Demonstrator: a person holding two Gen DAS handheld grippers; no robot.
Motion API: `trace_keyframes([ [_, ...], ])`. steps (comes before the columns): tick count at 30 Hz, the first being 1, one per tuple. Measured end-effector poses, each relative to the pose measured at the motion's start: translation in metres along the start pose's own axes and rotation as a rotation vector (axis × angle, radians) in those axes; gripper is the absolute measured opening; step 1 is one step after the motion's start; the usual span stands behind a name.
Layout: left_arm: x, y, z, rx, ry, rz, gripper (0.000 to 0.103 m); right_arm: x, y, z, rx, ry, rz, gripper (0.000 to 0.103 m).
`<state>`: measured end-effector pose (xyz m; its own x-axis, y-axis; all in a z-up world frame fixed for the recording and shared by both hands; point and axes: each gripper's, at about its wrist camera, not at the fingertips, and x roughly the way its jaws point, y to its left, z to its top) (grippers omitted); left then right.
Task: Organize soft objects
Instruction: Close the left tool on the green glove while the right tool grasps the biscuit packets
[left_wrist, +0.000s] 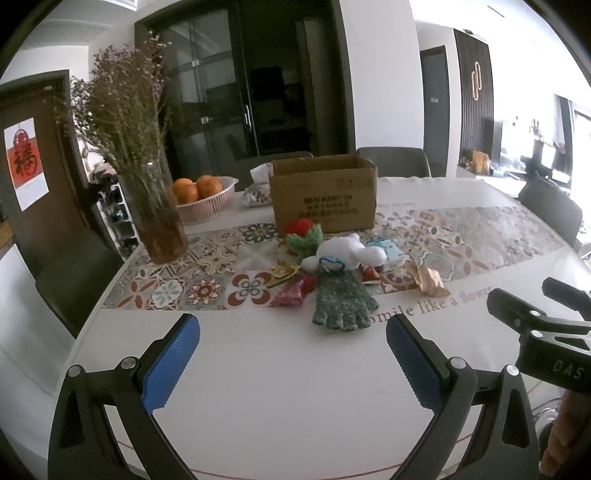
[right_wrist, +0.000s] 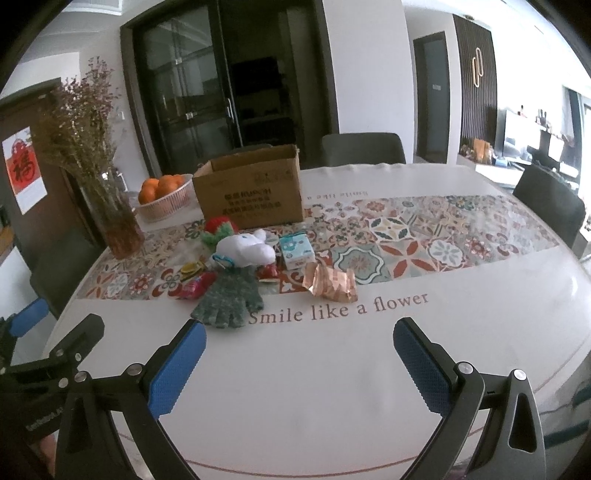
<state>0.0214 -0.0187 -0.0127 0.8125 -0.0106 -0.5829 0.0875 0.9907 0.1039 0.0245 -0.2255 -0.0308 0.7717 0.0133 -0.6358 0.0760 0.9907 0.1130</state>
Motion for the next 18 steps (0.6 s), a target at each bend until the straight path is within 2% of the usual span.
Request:
trace_keyframes([
  [18,0.084,-0.016,0.015,-0.053,0.125,-0.078,0.098,0.076,-0.02,0.024,0.039,0.058,0.013,0.103],
])
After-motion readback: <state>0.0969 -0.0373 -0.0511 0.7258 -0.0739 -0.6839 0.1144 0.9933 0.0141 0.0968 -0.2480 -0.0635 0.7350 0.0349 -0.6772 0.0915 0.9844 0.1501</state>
